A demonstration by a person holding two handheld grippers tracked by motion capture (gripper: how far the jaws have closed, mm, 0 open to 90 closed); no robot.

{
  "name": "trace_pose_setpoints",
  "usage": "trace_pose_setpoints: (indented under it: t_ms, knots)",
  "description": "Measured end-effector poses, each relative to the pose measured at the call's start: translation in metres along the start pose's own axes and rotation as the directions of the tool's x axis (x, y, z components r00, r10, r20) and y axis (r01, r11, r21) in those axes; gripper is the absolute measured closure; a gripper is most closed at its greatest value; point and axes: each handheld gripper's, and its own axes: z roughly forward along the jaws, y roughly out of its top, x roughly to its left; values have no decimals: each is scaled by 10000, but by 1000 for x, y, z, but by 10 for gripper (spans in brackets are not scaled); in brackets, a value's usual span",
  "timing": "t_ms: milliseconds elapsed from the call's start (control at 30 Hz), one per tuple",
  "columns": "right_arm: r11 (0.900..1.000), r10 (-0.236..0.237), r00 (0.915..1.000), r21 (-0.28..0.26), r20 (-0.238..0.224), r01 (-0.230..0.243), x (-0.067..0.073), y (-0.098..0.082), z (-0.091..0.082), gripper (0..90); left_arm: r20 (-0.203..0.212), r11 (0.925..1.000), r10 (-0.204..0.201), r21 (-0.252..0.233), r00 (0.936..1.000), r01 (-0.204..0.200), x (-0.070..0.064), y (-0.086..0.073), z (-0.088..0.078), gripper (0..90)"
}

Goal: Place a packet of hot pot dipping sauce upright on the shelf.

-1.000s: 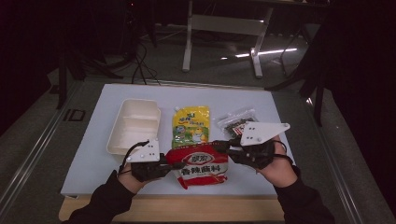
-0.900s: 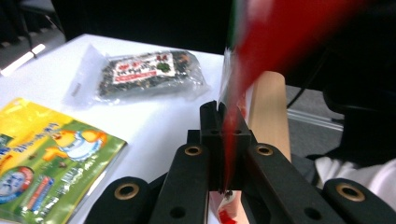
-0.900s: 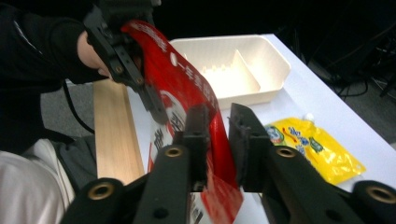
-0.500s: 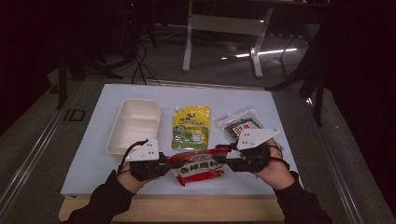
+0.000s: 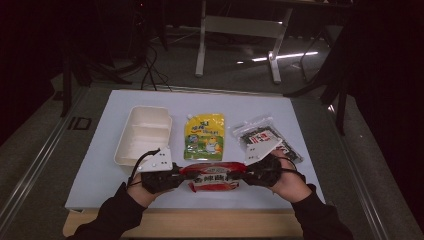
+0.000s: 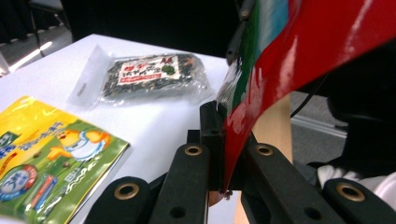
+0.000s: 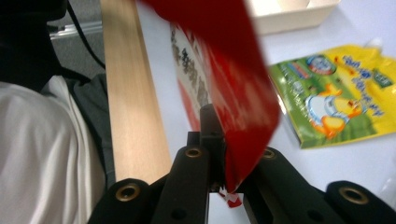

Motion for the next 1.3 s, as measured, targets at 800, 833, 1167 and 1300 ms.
trace_pose_setpoints:
  t_ms: [800, 833, 1167, 1300]
  knots:
    - [9933, 598, 9968, -1018, 526, -543, -11, 4, -27, 900, -1107, 9949, -619, -861, 9919, 525, -2, -19, -4, 290]
    - [9925, 626, 9964, -1086, 570, -562, -12, 4, -29, 900, -1047, 9945, -645, -889, 9924, 552, -1, -21, -5, 249]
    - [9837, 997, 9893, -1600, 1070, -818, -28, 11, -44, 900, -1031, 9963, -754, -493, 9918, 706, -9, -36, 2, 85]
    - [9816, 1061, 9874, -1707, 1170, -853, -34, 16, -42, 900, -939, 9968, -711, -443, 9930, 671, -13, -44, 7, 83]
